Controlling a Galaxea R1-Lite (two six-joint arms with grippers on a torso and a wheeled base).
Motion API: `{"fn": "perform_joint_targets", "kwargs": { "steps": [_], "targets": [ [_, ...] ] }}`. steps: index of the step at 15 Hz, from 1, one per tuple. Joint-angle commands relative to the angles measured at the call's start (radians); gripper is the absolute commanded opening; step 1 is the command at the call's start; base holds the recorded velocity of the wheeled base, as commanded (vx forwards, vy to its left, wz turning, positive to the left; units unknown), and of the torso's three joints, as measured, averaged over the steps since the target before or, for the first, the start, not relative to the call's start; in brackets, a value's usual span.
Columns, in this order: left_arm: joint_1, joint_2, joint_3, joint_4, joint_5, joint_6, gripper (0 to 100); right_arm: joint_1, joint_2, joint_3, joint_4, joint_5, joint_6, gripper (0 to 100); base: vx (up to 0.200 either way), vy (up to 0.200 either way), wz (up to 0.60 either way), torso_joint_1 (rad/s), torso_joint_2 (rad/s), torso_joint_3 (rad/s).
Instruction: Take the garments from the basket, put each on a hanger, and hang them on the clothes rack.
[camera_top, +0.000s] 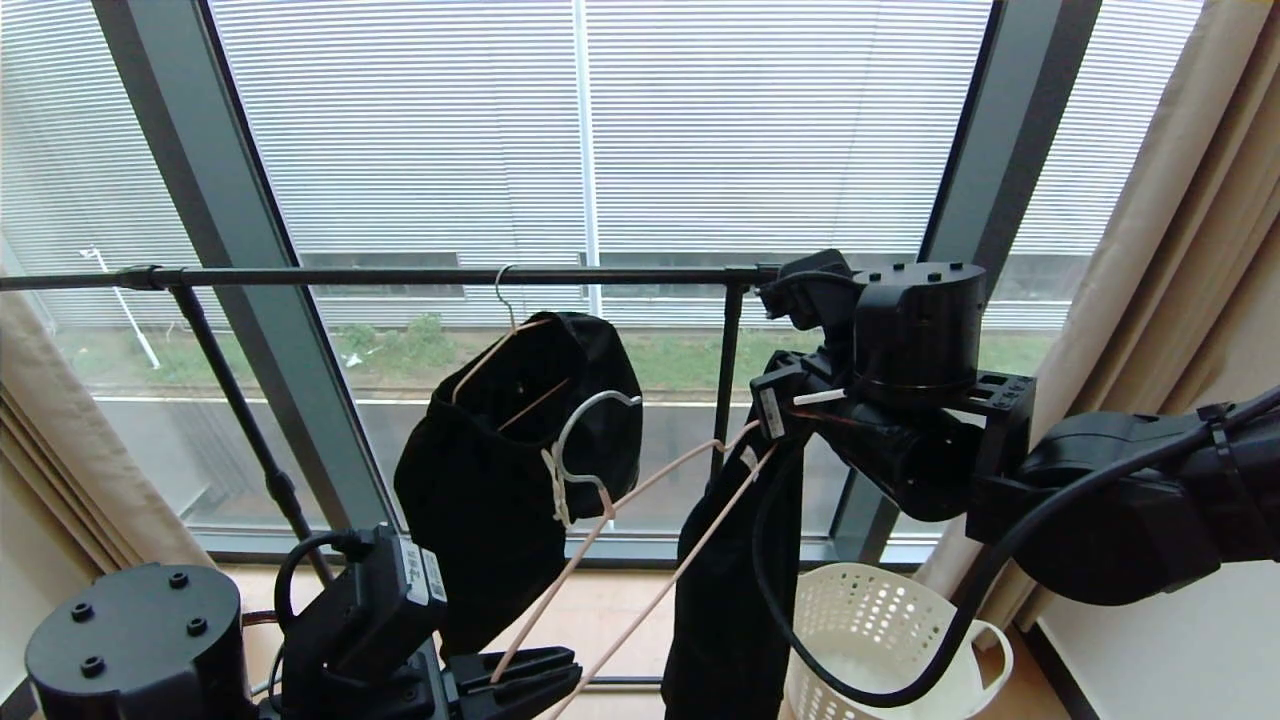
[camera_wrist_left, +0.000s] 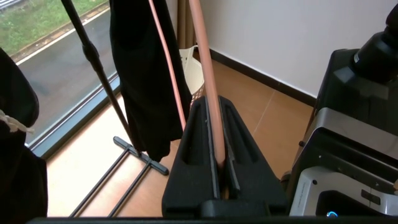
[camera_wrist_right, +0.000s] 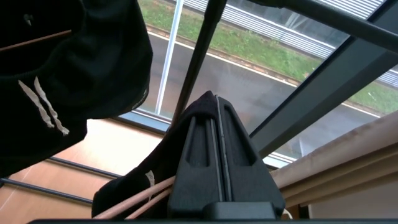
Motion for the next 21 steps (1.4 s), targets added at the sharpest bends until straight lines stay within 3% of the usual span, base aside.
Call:
{"fn": "perform_joint_targets", "kwargs": {
  "steps": [1, 21],
  "targets": [
    [-0.001, 0.003, 0.001, 0.000, 0.000, 0.000, 0, 0.001, 0.005, 0.001, -0.001, 0.000, 0.000, 0, 0.000, 0.000, 0.00, 0.000, 0.00, 0.000],
    [0.005, 0.017, 0.001, -0.044, 0.003, -0.006, 0, 0.188, -0.098, 0.110, -0.036, -0.006, 0.000, 0, 0.000, 0.000, 0.00, 0.000, 0.00, 0.000]
  ]
}}
